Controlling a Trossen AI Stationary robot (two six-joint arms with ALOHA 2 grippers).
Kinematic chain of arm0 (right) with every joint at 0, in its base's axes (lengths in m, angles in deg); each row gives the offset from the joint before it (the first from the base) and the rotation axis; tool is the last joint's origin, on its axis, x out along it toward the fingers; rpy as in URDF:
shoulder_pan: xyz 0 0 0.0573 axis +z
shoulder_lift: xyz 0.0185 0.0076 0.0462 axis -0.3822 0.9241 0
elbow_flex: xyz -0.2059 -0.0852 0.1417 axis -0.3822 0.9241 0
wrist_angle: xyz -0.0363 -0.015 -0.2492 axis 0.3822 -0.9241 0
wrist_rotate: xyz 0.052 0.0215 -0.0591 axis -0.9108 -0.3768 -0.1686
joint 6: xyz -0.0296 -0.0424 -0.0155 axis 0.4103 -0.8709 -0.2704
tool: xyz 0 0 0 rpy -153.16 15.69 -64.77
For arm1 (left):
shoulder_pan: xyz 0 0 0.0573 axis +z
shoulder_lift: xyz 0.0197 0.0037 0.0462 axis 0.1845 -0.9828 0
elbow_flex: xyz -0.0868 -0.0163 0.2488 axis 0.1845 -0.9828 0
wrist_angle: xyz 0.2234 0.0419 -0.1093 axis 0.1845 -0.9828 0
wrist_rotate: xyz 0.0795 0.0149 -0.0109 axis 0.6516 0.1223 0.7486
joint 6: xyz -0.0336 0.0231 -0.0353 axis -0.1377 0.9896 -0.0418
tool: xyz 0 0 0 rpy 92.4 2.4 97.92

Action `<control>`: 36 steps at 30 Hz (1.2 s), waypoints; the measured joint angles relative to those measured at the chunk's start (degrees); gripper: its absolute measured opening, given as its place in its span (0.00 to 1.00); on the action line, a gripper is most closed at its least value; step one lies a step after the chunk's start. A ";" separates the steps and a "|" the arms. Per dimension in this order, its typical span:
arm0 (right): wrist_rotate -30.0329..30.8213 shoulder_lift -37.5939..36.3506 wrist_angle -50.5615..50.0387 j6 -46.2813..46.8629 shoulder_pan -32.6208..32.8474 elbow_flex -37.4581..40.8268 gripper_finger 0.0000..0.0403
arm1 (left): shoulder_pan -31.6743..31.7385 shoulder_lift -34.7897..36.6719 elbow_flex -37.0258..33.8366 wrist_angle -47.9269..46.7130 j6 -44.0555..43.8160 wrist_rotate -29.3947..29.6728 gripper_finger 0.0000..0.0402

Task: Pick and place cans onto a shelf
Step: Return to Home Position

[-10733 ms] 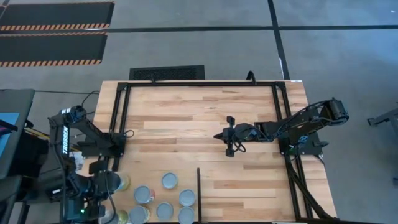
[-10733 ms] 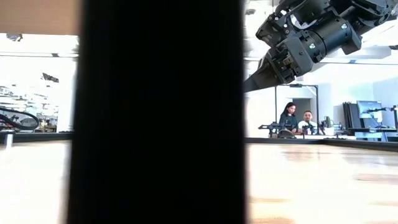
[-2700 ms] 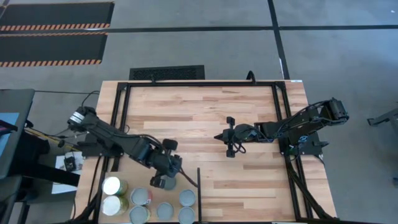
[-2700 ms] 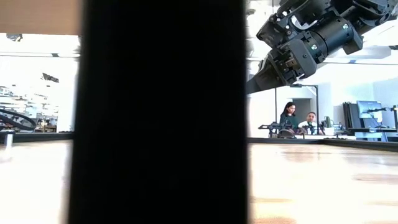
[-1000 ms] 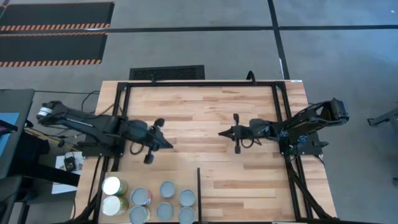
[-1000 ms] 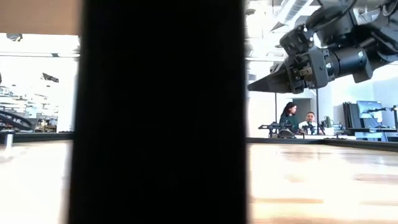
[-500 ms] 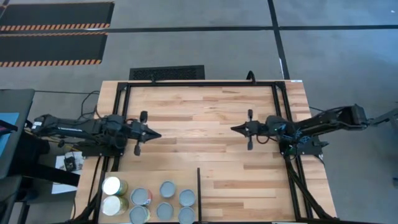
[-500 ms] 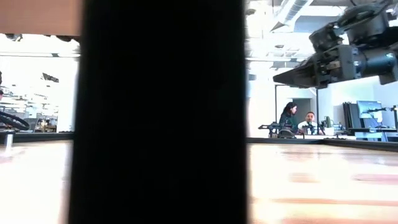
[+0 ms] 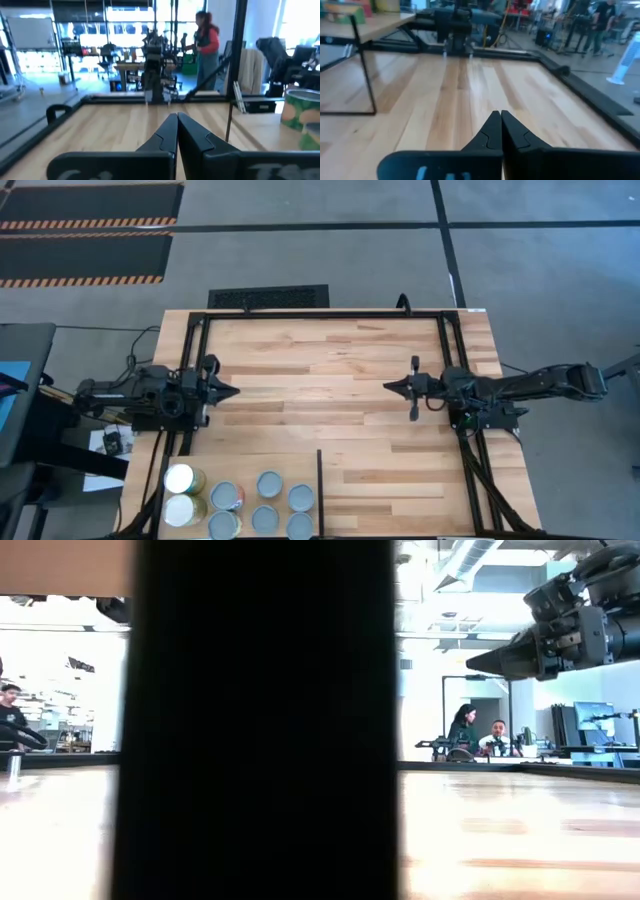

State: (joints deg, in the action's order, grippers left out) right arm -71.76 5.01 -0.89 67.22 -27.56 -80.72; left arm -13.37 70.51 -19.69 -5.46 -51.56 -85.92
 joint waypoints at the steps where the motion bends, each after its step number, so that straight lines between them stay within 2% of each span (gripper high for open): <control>1: 0.63 -1.33 -1.15 -0.04 -0.17 0.00 0.01 | 0.00 -0.11 -0.02 0.04 0.01 0.10 0.00; 4: 0.87 -5.47 -4.11 -0.30 -1.18 0.02 0.01 | 0.00 -0.83 -0.39 -0.79 0.16 1.81 0.00; 8: 0.36 -11.86 -8.27 -0.44 -2.67 0.02 0.01 | 0.00 -0.07 -4.19 -0.15 -0.05 5.46 0.00; 12: 0.04 -18.42 -13.34 -0.28 -4.13 0.04 0.01 | 0.00 -0.22 -10.25 8.62 -0.76 5.82 0.00; 15: -0.58 -23.81 -18.00 -0.24 -5.88 0.05 0.01 | 0.17 -0.72 -10.70 11.38 -0.72 5.04 0.00; 21: -1.22 -36.56 -30.05 1.37 -9.75 0.09 0.01 | 0.17 -0.15 -10.74 11.62 1.46 12.97 0.00; 23: -2.76 -37.37 -29.47 1.26 -11.19 0.09 0.01 | 0.38 -0.28 -10.74 11.73 2.16 16.24 0.00; 27: 0.28 -37.03 -29.81 0.81 -15.71 0.09 0.02 | 0.64 -0.41 -10.79 12.11 0.36 20.74 0.00; 31: -0.84 -37.45 -29.34 1.49 -19.62 0.09 0.05 | 0.76 -0.80 -10.79 12.28 -1.67 20.55 0.00; 36: -0.90 -37.37 -30.23 1.12 -21.43 0.11 0.08 | 0.74 -0.96 -10.85 12.17 -0.71 20.38 0.00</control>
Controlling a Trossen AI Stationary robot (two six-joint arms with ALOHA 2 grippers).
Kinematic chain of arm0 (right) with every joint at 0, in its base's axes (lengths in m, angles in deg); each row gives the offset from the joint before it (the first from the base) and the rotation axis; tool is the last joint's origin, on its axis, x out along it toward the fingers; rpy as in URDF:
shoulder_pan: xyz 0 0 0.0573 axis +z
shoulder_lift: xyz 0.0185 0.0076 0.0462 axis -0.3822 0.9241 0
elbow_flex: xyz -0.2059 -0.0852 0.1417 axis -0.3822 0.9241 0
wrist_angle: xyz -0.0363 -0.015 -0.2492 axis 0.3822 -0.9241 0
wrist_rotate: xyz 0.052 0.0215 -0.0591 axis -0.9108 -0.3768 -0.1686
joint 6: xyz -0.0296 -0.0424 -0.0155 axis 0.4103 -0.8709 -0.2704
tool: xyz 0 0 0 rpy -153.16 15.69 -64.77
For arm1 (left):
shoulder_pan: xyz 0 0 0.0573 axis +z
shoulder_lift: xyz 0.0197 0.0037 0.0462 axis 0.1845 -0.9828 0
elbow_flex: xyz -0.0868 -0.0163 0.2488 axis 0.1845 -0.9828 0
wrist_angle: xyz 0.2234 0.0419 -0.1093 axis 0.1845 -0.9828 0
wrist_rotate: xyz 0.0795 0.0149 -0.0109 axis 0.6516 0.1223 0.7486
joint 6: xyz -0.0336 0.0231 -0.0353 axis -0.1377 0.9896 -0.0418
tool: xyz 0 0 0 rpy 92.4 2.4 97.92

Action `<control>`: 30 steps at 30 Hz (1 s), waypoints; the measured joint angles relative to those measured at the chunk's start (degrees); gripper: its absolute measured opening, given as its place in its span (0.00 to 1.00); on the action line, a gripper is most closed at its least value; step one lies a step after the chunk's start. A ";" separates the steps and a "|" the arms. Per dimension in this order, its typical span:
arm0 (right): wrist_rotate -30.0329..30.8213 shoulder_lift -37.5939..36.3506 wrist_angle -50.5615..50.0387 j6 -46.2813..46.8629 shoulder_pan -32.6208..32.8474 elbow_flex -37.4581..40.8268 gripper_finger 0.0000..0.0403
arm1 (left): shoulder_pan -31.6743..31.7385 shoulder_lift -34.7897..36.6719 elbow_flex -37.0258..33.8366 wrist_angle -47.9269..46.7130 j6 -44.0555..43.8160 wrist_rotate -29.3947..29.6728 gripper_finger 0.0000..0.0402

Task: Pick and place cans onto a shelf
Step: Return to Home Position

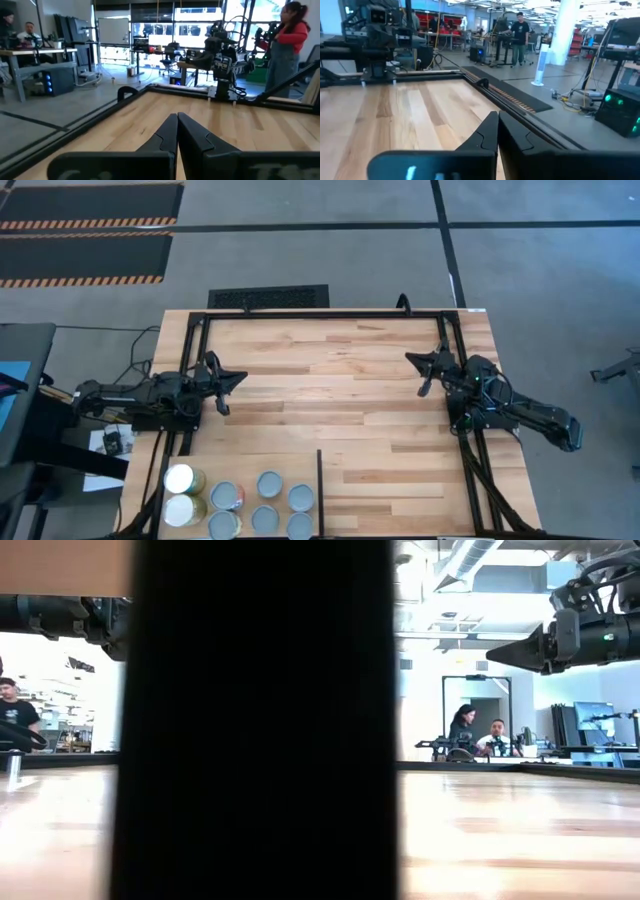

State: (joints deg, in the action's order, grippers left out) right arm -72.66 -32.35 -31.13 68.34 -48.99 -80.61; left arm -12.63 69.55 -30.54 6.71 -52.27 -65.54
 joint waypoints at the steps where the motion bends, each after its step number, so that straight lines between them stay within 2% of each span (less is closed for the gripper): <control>1: 0.01 0.00 0.00 0.38 -0.18 0.00 0.09 | 0.00 -0.02 0.00 -0.02 -0.24 0.00 0.00; 30: 0.04 0.00 -0.39 0.41 -0.25 0.02 0.09 | 0.00 -0.02 -0.09 -0.01 -1.28 -0.04 0.00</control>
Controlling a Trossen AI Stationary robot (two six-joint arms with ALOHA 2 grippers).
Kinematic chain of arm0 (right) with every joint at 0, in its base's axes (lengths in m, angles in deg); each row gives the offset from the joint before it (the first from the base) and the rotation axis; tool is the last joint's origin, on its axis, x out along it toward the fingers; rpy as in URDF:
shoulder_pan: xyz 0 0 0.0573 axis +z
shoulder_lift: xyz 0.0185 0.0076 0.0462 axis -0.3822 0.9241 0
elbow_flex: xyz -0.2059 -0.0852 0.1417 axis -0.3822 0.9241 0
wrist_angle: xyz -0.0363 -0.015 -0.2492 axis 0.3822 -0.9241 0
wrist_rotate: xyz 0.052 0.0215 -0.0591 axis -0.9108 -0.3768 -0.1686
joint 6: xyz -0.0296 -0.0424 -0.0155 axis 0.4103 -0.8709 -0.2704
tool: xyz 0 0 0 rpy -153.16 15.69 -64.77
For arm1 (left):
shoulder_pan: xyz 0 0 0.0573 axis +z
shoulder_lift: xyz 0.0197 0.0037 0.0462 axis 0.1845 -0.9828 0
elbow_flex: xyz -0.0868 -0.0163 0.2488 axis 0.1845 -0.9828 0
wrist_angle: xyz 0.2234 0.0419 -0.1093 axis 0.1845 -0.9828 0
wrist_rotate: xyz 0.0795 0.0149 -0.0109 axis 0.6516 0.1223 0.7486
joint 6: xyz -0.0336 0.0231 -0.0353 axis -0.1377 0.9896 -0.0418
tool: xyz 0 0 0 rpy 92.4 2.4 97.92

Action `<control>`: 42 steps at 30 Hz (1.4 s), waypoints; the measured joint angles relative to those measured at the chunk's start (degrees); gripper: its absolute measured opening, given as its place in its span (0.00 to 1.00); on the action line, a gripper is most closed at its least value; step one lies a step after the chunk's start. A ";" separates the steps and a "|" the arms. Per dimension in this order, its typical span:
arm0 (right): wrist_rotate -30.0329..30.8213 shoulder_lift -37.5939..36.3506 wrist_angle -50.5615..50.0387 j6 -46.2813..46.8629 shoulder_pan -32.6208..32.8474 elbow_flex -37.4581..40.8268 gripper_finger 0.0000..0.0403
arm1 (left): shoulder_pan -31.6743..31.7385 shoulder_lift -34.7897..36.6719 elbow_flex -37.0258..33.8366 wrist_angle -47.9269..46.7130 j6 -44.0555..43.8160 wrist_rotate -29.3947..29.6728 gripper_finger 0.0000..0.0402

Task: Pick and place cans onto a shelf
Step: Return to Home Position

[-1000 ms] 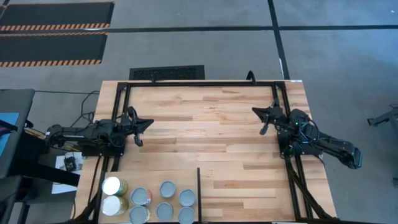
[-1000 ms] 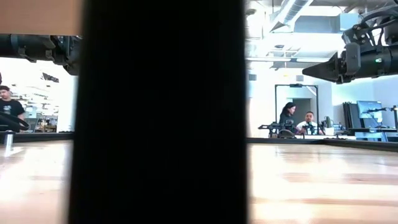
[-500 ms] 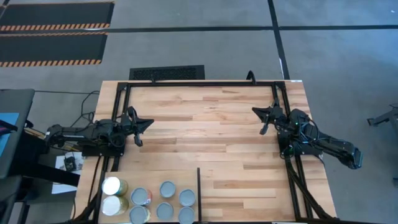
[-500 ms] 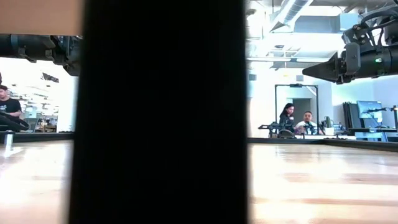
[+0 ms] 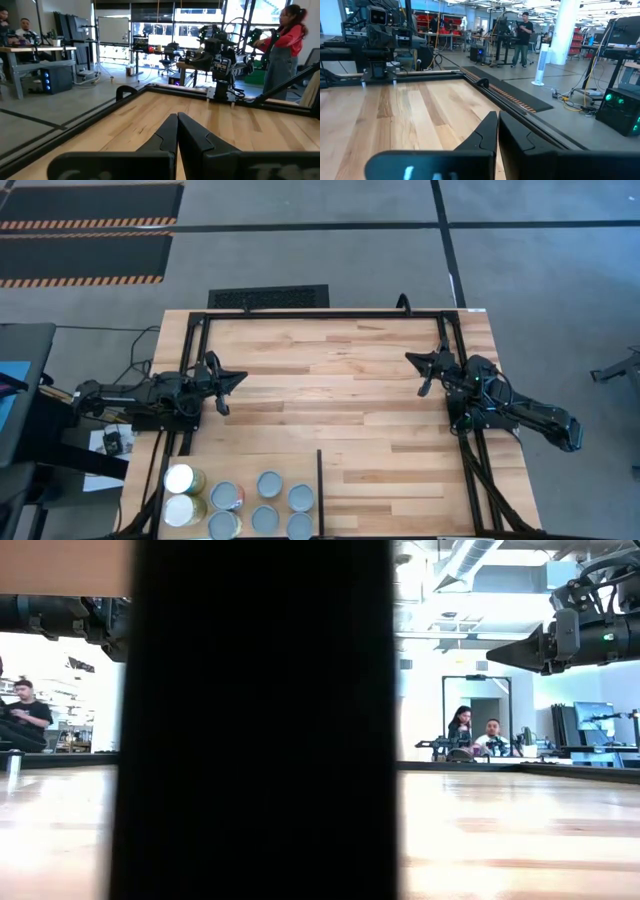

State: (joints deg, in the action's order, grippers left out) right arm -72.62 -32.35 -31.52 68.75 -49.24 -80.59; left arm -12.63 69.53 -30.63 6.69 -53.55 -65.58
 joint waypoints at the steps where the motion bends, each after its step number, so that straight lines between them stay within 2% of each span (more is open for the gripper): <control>1: 0.00 0.00 0.00 0.00 0.00 0.00 0.09 | 0.00 0.00 0.00 0.01 0.05 0.00 0.00; 42: 0.02 0.00 -0.02 0.02 0.02 0.00 0.10 | -0.02 0.00 0.00 0.01 0.01 -0.02 0.00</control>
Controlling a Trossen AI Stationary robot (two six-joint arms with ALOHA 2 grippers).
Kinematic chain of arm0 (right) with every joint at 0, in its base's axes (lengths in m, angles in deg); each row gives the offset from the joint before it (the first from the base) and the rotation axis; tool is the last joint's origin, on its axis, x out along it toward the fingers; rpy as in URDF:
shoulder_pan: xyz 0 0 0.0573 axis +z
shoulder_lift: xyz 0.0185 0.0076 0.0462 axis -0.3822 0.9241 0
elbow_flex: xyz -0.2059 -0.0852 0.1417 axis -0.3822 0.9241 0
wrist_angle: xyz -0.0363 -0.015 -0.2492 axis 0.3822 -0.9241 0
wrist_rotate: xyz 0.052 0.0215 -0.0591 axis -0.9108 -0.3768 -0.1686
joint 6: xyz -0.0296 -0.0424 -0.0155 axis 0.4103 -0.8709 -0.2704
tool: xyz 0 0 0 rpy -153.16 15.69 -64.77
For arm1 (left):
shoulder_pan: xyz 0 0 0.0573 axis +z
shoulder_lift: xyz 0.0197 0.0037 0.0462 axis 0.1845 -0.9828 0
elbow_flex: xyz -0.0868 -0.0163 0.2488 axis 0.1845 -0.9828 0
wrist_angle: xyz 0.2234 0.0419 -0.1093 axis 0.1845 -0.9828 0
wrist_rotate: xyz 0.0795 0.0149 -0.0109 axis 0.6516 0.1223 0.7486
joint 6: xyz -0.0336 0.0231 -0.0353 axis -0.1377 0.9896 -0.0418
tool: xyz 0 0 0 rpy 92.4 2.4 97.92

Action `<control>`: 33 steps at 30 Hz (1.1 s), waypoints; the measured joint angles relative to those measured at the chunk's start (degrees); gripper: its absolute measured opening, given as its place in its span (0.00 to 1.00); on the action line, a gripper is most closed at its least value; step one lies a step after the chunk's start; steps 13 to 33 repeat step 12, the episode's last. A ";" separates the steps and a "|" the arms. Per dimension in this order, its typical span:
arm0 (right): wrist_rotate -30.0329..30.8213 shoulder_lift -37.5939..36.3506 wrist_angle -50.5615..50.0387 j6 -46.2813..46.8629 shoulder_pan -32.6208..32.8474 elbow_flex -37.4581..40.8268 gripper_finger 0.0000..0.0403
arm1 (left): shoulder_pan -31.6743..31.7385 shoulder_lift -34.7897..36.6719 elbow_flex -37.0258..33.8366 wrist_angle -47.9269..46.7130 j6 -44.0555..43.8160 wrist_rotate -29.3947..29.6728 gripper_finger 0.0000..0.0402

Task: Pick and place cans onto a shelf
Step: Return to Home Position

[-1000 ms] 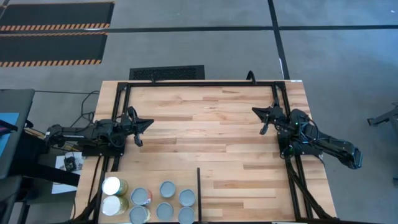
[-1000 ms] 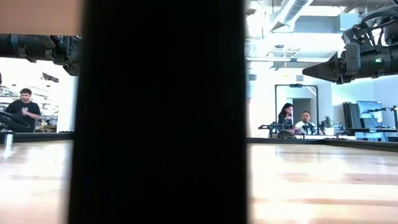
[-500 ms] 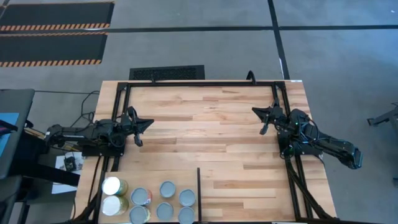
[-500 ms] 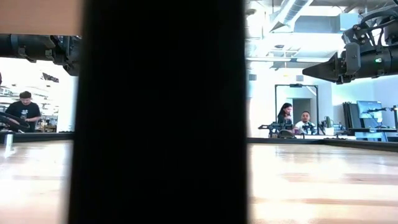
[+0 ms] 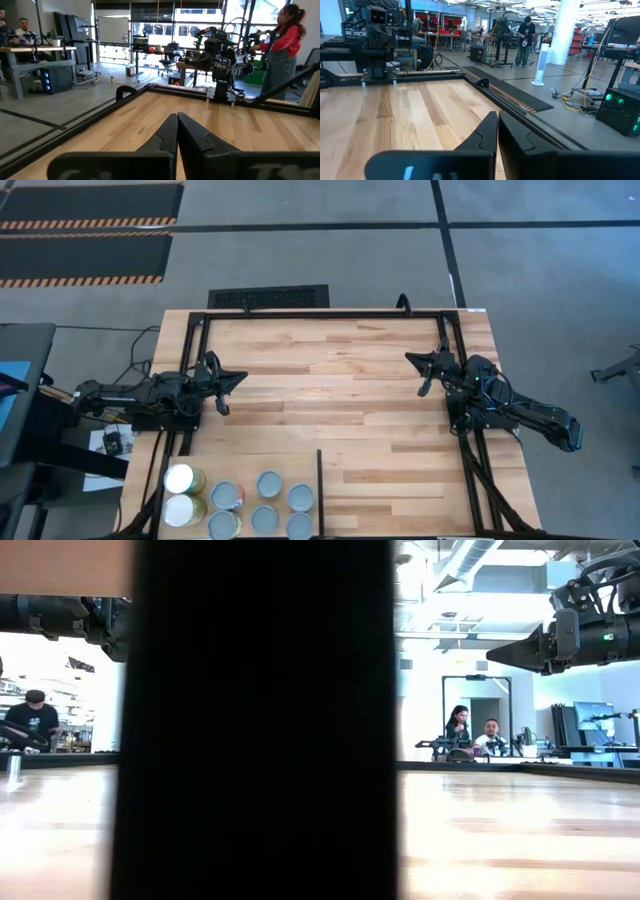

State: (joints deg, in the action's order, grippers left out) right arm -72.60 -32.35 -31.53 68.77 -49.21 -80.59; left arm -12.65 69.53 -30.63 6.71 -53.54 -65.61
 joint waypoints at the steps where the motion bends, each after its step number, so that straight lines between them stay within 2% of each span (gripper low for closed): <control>1: 0.00 0.00 -0.01 -0.01 0.00 0.00 0.10 | 0.02 0.00 0.00 0.00 0.04 0.00 0.00; 33: 0.02 0.00 0.00 0.00 0.00 0.00 0.10 | 0.01 0.00 0.00 0.00 0.38 0.00 0.00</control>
